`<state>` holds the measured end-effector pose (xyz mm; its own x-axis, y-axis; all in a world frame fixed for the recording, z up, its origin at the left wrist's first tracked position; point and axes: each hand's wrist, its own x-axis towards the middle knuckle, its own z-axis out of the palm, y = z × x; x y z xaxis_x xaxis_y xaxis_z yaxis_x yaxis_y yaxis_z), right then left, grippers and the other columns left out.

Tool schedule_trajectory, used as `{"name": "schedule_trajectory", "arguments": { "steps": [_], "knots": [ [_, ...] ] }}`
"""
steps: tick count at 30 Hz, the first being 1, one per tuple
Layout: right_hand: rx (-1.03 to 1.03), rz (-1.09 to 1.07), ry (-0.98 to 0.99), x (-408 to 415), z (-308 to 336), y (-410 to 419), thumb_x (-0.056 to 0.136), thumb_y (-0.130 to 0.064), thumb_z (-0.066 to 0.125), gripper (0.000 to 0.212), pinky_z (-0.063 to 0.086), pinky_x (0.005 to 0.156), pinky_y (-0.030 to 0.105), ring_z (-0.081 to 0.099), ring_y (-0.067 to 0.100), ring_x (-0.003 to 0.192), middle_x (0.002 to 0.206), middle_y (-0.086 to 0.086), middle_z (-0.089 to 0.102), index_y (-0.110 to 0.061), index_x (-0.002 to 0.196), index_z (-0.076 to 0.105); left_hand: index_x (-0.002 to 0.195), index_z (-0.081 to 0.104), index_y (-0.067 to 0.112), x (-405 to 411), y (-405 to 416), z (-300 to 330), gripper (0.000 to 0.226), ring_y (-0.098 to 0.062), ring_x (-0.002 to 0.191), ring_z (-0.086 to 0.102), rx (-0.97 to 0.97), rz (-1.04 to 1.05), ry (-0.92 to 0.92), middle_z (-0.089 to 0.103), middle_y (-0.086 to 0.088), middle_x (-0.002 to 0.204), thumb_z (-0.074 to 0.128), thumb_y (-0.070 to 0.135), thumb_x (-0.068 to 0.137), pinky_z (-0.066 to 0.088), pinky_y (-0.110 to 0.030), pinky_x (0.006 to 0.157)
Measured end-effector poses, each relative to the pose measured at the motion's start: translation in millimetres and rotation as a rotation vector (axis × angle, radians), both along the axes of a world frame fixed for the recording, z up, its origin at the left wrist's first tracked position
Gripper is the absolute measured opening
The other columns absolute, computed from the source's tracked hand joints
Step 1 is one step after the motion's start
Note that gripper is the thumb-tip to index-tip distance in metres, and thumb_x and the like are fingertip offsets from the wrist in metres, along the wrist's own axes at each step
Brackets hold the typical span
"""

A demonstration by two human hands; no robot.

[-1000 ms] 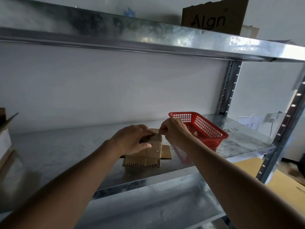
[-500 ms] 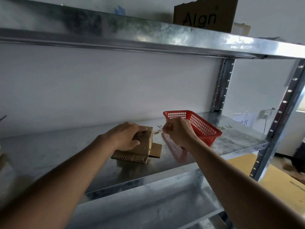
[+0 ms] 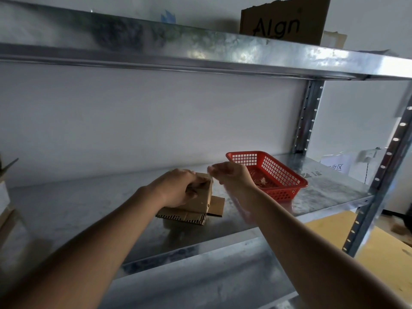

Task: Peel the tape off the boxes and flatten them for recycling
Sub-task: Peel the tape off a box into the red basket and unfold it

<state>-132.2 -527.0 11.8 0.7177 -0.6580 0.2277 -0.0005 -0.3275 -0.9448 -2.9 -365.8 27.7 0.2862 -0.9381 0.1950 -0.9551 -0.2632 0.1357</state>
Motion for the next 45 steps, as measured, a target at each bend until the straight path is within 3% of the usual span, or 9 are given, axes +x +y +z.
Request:
{"name": "schedule_trajectory", "arguments": {
  "steps": [8,11,16,20,23,26,32,37,45],
  "knots": [
    [-0.181,-0.065,0.109,0,-11,-7,0.096,-0.014,0.072,0.015,0.063,0.081,0.038,0.073,0.022,0.088,0.093,0.000,0.079,-0.017,0.108,0.081,0.142,0.058,0.041,1,0,-1,0.053,-0.020,0.120,0.058,-0.003,-0.012,0.049,0.064,0.007,0.128,0.068,0.020,0.094,0.047,-0.041,0.101],
    [-0.432,-0.075,0.197,-2,-13,-9,0.099,-0.016,0.068,0.018,0.050,0.071,0.020,0.065,0.006,0.081,0.094,-0.008,0.074,-0.019,0.110,0.081,0.139,0.059,0.041,1,-2,0,0.052,-0.018,0.116,0.059,0.008,-0.003,0.059,0.064,0.009,0.121,0.068,0.019,0.093,0.048,-0.041,0.098],
    [-0.680,-0.115,0.222,0,-18,-4,0.096,-0.001,0.067,0.034,0.041,0.072,0.008,0.065,0.012,0.093,0.106,0.002,0.072,-0.016,0.126,0.074,0.141,0.057,0.039,1,-4,-1,0.052,-0.019,0.119,0.058,0.020,0.014,0.034,0.064,0.007,0.126,0.069,0.021,0.094,0.047,-0.040,0.101],
    [-0.549,-0.149,0.117,-2,-21,3,0.095,-0.009,0.072,0.044,0.061,0.085,0.033,0.074,0.013,0.085,0.099,0.003,0.079,-0.015,0.138,0.065,0.144,0.055,0.041,0,-3,-2,0.055,-0.022,0.121,0.057,0.012,0.014,0.034,0.063,0.004,0.129,0.068,0.021,0.095,0.047,-0.040,0.101],
    [-0.453,-0.184,0.105,-3,-21,4,0.093,-0.018,0.077,0.031,0.063,0.082,0.043,0.075,0.017,0.082,0.096,0.003,0.079,-0.014,0.123,0.069,0.145,0.054,0.043,1,-3,-4,0.058,-0.022,0.122,0.057,0.002,0.003,0.038,0.063,0.005,0.130,0.066,0.020,0.094,0.046,-0.039,0.102],
    [-0.525,-0.193,0.161,-5,-23,6,0.096,-0.015,0.072,0.010,0.062,0.079,0.041,0.074,0.016,0.076,0.091,0.001,0.079,-0.014,0.103,0.079,0.142,0.057,0.041,3,-3,-8,0.054,-0.024,0.122,0.058,-0.021,0.012,0.041,0.063,0.003,0.129,0.067,0.021,0.093,0.046,-0.036,0.101],
    [-0.574,-0.106,0.346,0,-27,15,0.102,-0.019,0.057,0.026,0.043,0.062,0.031,0.067,0.030,0.080,0.087,0.013,0.074,-0.009,0.096,0.079,0.152,0.045,0.044,6,-3,-16,0.065,-0.023,0.147,0.040,-0.054,0.029,0.093,0.051,-0.002,0.154,0.063,0.021,0.094,0.036,-0.038,0.118],
    [-0.494,-0.145,0.280,-4,-27,15,0.099,-0.030,0.068,0.020,0.047,0.072,0.031,0.068,0.022,0.087,0.095,0.004,0.079,-0.018,0.110,0.081,0.153,0.045,0.043,4,-4,-19,0.062,-0.023,0.152,0.033,-0.065,0.038,0.116,0.043,-0.005,0.161,0.062,0.026,0.096,0.032,-0.040,0.121],
    [-0.599,-0.161,0.402,-5,-15,21,0.096,-0.019,0.064,0.026,0.037,0.049,0.025,0.058,0.021,0.061,0.073,0.009,0.068,-0.008,0.075,0.075,0.154,0.044,0.043,-1,-2,-20,0.057,-0.026,0.153,0.031,-0.076,0.069,0.088,0.034,-0.006,0.166,0.056,0.026,0.100,0.027,-0.038,0.124]
  ]
}}
